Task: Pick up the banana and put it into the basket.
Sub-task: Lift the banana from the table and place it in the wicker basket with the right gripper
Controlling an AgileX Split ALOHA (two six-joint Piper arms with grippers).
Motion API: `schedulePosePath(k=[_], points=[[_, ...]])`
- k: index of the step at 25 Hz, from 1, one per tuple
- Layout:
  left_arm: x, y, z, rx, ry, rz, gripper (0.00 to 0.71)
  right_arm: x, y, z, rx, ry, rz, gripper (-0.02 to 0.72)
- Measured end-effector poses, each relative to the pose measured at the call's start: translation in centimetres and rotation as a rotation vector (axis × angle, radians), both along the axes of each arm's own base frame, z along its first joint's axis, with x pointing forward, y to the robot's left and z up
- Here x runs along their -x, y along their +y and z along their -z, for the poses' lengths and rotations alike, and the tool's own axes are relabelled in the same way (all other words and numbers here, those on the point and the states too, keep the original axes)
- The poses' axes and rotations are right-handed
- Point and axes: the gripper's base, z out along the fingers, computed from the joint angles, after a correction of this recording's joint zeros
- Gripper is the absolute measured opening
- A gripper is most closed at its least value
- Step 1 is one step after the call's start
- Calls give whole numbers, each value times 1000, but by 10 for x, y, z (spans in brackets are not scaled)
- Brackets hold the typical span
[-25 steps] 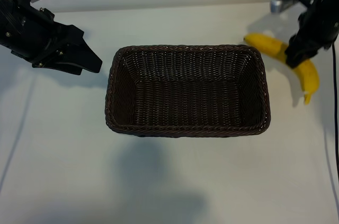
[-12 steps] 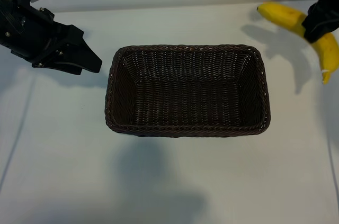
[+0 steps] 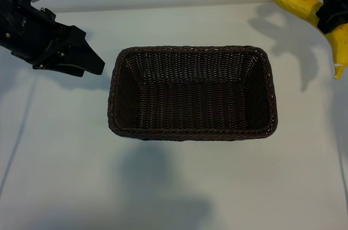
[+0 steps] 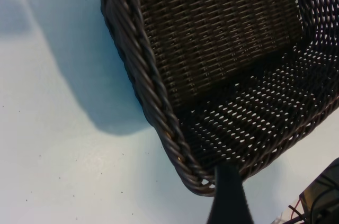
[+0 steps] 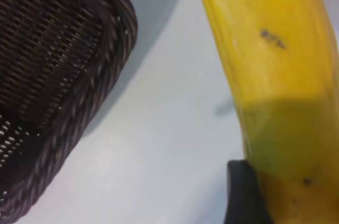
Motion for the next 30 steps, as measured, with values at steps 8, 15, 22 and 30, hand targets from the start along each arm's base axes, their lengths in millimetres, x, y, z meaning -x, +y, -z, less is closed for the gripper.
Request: schedulePosePath(k=[8, 15, 22, 30], points=[[0, 0, 0, 0, 1, 0, 526, 0, 7, -1, -75, 7, 13, 420], [0, 0, 0, 0, 1, 0, 526, 7, 43, -1, -89, 21, -42, 420], [0, 0, 0, 0, 1, 1, 526, 23, 110, -3, -125, -14, -120, 420], [1, 0, 0, 1, 7, 5, 526, 38, 159, -1, -167, -50, -190, 420]])
